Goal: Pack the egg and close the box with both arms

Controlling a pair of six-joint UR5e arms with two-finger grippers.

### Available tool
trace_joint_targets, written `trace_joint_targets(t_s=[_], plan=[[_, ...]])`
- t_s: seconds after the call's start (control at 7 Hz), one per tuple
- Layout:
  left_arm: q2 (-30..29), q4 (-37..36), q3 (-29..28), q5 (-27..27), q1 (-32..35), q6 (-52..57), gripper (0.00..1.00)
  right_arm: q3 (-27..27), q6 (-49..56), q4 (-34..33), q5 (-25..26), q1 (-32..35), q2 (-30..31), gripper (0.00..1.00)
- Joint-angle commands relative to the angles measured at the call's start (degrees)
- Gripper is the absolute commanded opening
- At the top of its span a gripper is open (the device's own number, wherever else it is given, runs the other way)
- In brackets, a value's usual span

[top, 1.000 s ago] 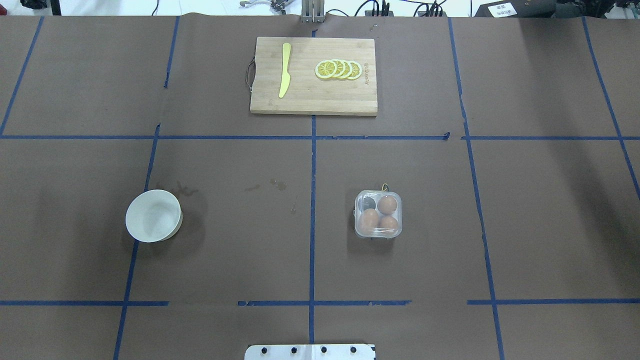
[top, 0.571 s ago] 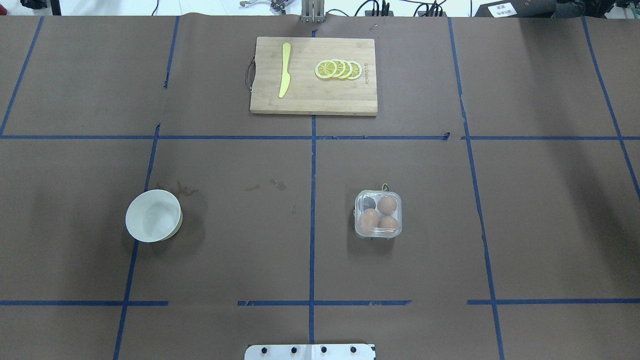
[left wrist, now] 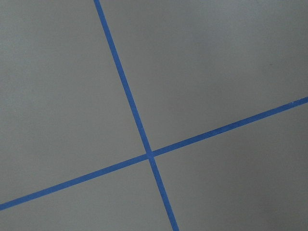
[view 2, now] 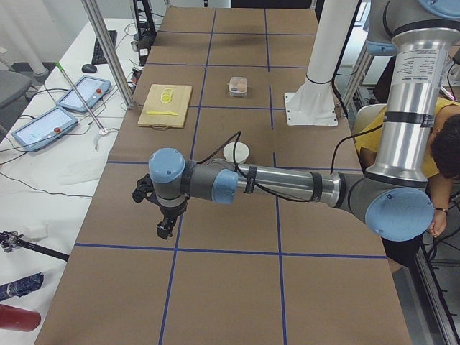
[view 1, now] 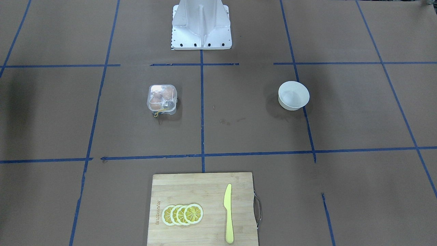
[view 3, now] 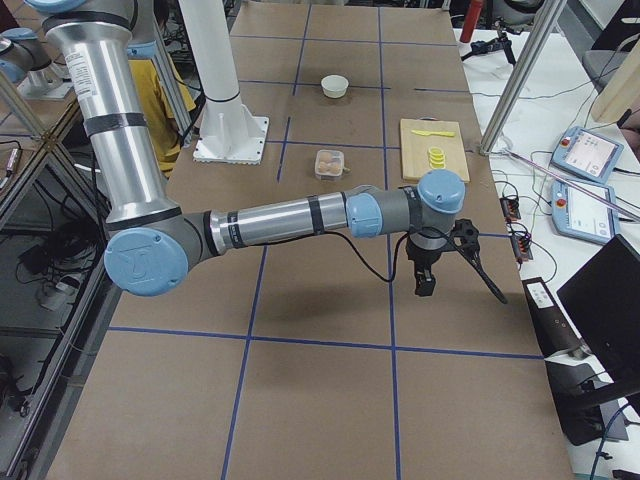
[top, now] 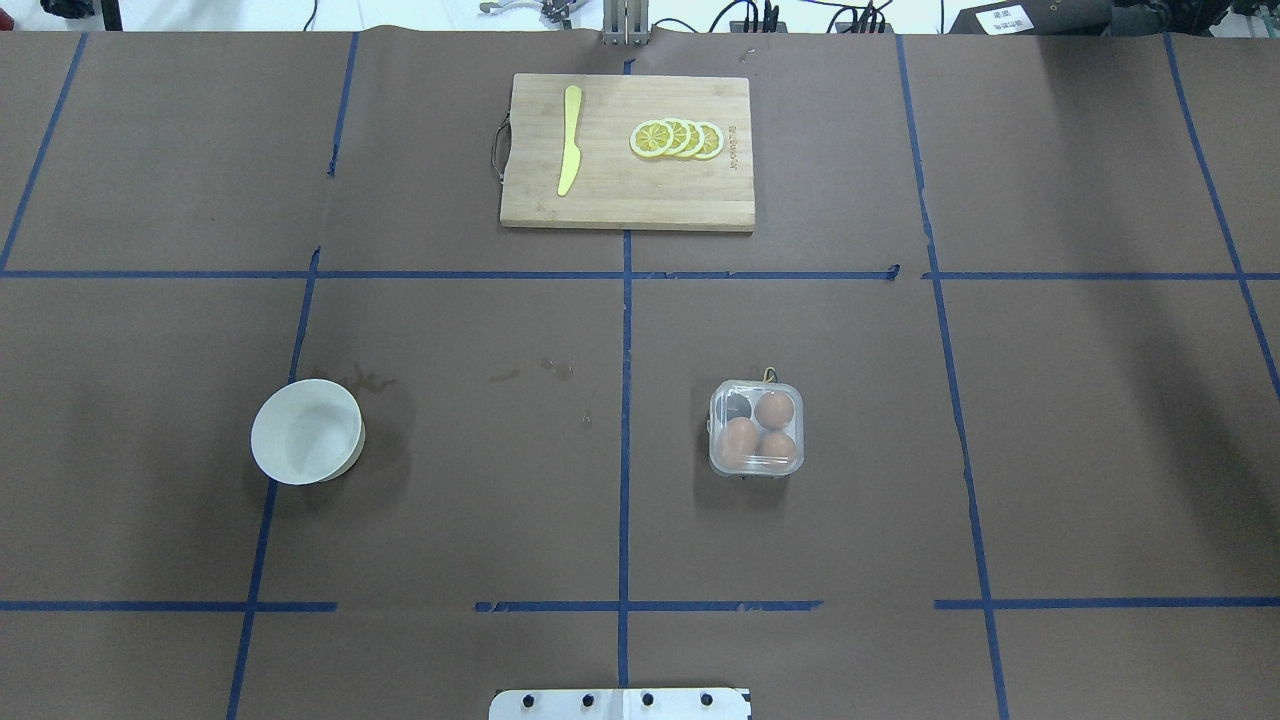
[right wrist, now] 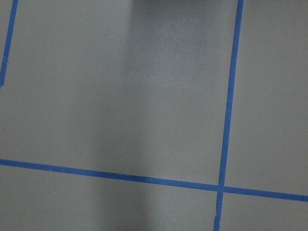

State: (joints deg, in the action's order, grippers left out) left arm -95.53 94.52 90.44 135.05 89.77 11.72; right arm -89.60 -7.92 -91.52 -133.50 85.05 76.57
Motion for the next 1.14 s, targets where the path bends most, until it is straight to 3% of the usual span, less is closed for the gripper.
trace_joint_targets(t_s=[0.0, 0.43, 1.0], plan=[[1.47, -0.04, -0.52, -0.92, -0.12, -0.03, 1.0, -1.1, -2.71, -0.06, 1.14, -0.24, 0.42, 1.0], [0.96, -4.32, -0.87, -1.01, -0.47, -0.56, 1.0, -1.19, -2.19, -0.06, 1.32, -1.91, 3.67, 1.0], [1.48, -4.26, -1.14, -1.8, -3.11, -5.29, 1.0, -0.85, -2.36, 0.2, 1.93, -3.14, 4.9, 1.0]])
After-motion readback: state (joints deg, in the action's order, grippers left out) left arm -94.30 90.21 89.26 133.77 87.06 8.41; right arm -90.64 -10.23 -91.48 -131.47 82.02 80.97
